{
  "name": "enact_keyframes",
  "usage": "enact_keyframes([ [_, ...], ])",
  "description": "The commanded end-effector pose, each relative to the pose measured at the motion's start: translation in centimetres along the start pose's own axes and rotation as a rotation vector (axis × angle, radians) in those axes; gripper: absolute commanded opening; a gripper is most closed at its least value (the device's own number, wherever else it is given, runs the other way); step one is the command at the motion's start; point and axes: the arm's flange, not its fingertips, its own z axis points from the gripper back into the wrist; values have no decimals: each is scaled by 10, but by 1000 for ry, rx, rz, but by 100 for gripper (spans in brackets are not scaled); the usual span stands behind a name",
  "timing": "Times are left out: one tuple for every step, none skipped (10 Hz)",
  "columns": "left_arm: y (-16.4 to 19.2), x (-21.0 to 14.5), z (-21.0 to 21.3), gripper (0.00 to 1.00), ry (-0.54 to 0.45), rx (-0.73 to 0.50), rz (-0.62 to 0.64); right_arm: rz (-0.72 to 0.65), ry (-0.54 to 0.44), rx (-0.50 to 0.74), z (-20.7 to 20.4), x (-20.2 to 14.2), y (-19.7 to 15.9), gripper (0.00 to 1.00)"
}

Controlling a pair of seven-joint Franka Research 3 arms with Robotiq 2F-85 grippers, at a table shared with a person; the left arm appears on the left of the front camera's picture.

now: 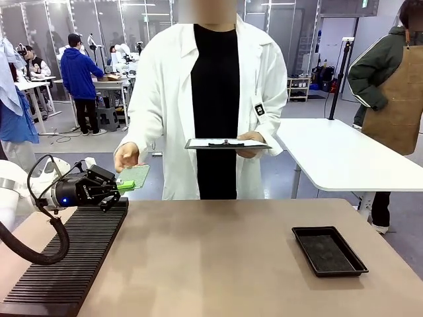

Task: Inspect the PCB.
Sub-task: Release the Blank PCB you were holding.

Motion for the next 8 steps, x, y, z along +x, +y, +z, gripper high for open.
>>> enact_keyframes([
  [0,0,0,3,-1,-2,-22,11,-7,11,1,0,1,100],
  [0,0,0,3,-1,-2,-22,11,-7,11,1,0,1,100],
  [0,0,0,3,-1,-2,-22,11,-7,11,1,0,1,100],
  [0,0,0,3,-1,-2,-22,11,-7,11,1,0,1,100],
  [0,0,0,3,-1,-2,-22,11,-7,11,1,0,1,100],
  [0,0,0,3,-1,-2,-22,11,-7,11,1,0,1,100],
  [0,0,0,3,-1,-2,-22,11,-7,11,1,0,1,100],
  [0,0,0,3,-1,-2,-22,11,-7,11,1,0,1,100],
])
